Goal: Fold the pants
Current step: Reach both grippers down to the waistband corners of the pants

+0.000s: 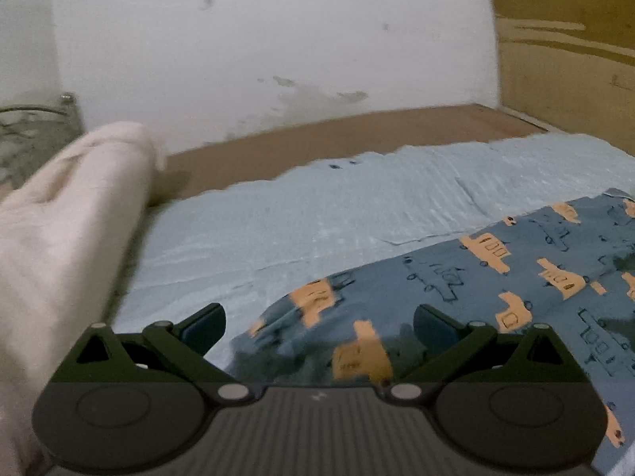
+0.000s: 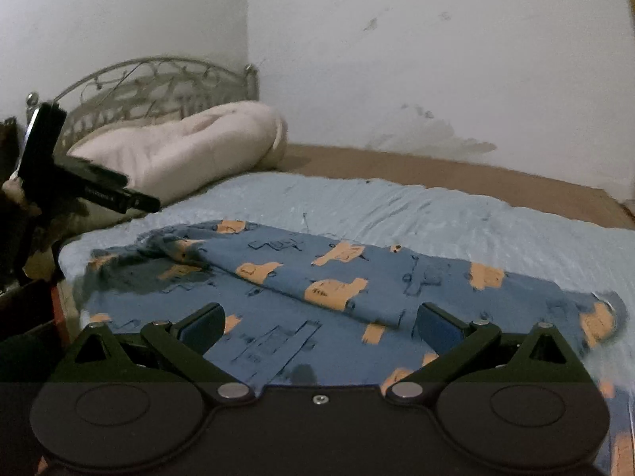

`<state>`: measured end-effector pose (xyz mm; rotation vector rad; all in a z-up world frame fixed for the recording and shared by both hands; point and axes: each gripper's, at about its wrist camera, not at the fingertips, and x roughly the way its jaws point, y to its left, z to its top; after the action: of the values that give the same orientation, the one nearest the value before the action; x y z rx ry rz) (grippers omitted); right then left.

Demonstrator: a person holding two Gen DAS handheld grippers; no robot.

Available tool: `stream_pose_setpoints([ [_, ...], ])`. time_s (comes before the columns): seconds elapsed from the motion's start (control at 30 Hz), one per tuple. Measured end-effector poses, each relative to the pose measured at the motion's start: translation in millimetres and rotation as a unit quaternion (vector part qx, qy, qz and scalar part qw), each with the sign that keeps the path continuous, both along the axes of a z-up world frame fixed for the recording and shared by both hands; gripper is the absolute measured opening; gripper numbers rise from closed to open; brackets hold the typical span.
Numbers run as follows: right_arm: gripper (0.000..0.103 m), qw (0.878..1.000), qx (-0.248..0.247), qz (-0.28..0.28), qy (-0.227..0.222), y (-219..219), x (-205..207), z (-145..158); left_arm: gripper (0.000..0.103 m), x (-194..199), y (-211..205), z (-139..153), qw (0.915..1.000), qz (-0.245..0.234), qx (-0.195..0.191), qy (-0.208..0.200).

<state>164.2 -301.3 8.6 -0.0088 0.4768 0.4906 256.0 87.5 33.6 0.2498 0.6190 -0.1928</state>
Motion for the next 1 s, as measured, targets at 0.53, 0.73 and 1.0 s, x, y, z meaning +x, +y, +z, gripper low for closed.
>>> stream_pose_setpoints([
  [0.53,0.102,0.983,-0.106,0.099,0.116,55.2,212.2,-21.9,0.102,137.3,1.1,-54.1,0.9941,-0.069,0.042,0.072],
  [0.73,0.092,0.977,-0.097,0.114,0.149,64.7,259.3,-34.2,0.101,156.0,19.7,-59.3,0.9901,-0.076,0.021,0.116],
  [1.0,0.068,0.966,-0.107,0.157,0.177,78.0,276.1,-43.4,0.049,156.2,16.6,-68.4,0.9769,-0.117,0.022,0.177],
])
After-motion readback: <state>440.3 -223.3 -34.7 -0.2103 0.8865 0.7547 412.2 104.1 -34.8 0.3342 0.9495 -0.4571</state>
